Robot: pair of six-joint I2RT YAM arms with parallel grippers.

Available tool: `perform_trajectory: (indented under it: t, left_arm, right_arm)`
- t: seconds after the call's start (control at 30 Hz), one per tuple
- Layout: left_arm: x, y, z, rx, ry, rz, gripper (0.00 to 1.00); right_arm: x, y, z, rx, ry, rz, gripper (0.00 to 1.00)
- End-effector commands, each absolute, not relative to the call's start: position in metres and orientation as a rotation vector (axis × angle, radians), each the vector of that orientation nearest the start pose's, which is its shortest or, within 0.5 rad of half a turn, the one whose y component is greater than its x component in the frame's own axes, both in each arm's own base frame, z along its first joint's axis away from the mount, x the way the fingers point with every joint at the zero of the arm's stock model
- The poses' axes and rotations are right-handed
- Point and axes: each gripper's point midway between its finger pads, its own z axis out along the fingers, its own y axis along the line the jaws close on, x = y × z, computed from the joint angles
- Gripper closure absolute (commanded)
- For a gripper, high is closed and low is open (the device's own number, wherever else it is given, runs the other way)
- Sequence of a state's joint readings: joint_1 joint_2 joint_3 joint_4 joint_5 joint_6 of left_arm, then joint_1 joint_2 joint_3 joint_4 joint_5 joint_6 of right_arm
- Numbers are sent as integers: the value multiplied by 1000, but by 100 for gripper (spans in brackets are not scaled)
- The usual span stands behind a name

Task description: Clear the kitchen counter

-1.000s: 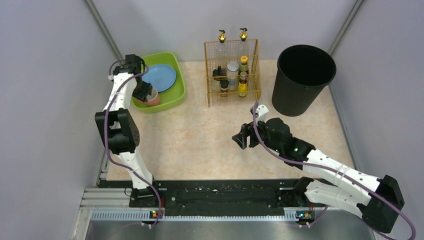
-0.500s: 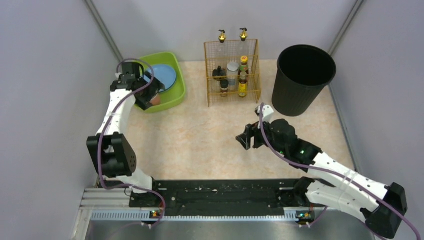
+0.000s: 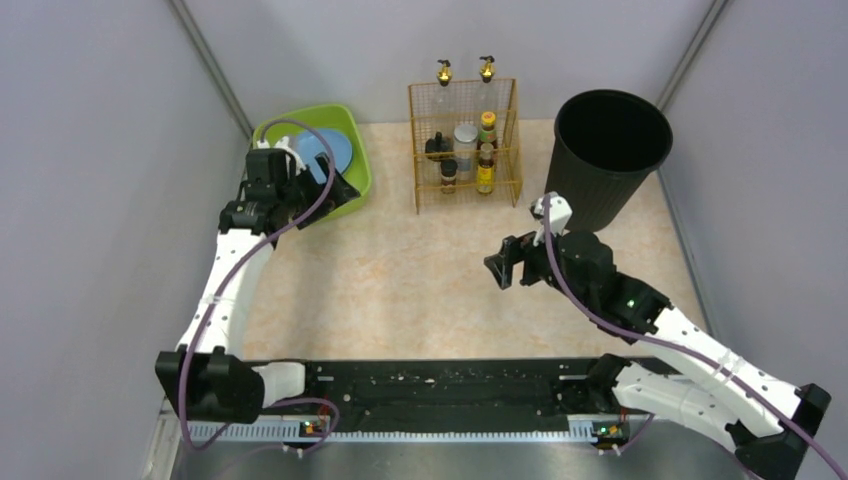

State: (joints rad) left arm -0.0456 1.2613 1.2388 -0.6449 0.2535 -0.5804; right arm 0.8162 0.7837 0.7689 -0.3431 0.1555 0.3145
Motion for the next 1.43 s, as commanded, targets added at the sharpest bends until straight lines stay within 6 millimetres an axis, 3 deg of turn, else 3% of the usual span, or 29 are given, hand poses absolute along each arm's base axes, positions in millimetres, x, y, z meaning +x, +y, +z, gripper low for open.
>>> perform_trajectory:
  t: [0.0,0.1,0.5,0.73,0.97,1.17,1.4]
  left_arm:
    - [326,-103,262,-216,2175,-741,1]
    - [308,-114,260,-114,2173,-793,1]
    - [246,-146,270,229,2057,-782,1]
    - [227,-162,271,334,2017,-801,1]
    - [227,-156,272,296,1982,-774,1]
    - [226,-144,275,252,1944,-709,1]
    - [227,-139,275,227,1947,-681,1]
  right_arm:
    - [216,189,263,-334,1888,534,10]
    - [217,176,264,-284,1906,476,1]
    - [234,109,247,48,1947,119,1]
    - [239,84,249,175,1915,-26,1]
    - [240,81,244,182,1926,-60,1]
    - [241,96,240,132,1948,12,1]
    - [244,96,239,84,1966,-50,1]
